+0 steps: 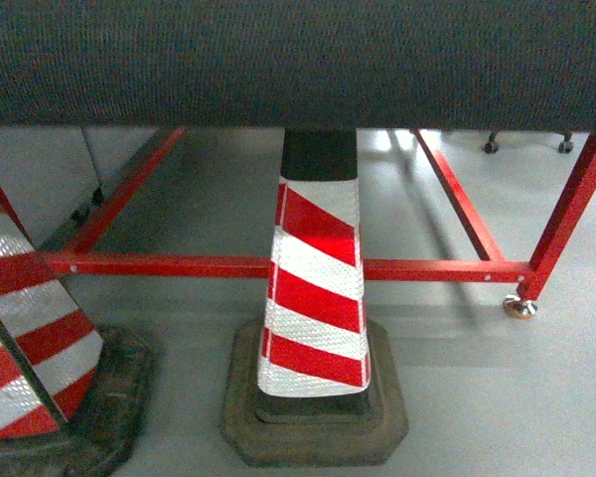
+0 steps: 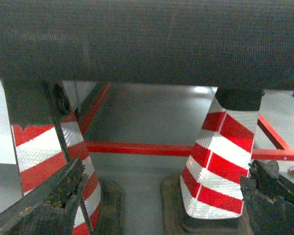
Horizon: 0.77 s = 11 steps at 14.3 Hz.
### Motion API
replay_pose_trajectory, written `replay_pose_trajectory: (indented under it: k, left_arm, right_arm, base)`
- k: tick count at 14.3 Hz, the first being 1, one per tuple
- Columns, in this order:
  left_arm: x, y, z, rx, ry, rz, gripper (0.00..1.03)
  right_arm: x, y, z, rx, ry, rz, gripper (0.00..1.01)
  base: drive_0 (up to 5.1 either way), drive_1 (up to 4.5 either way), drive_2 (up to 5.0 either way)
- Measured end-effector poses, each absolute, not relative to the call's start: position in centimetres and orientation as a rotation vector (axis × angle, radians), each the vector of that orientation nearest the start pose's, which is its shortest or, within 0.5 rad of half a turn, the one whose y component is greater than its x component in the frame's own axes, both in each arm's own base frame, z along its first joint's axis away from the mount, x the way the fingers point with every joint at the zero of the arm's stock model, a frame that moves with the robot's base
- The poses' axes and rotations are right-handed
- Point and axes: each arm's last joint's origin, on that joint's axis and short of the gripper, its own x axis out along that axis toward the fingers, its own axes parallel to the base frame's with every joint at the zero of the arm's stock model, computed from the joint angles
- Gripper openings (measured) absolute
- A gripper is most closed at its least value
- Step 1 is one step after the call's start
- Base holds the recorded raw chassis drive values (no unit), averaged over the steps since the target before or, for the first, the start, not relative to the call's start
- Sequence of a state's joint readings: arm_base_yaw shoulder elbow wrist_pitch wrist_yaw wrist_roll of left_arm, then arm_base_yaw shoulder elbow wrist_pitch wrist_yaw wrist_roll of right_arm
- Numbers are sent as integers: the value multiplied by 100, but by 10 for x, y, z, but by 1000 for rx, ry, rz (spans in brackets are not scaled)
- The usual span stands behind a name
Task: Sort blue parts and orange caps into right shelf containers
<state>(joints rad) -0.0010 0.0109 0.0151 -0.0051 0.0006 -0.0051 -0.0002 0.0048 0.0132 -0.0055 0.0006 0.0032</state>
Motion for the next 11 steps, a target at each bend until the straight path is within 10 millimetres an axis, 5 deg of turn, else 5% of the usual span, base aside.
replay_pose_trajectory:
  k: [11]
  left_arm:
    - [97, 0, 167, 0, 1, 0, 98]
  right_arm:
    - [97, 0, 167, 2, -4, 0, 98]
  base:
    - [0, 0, 0]
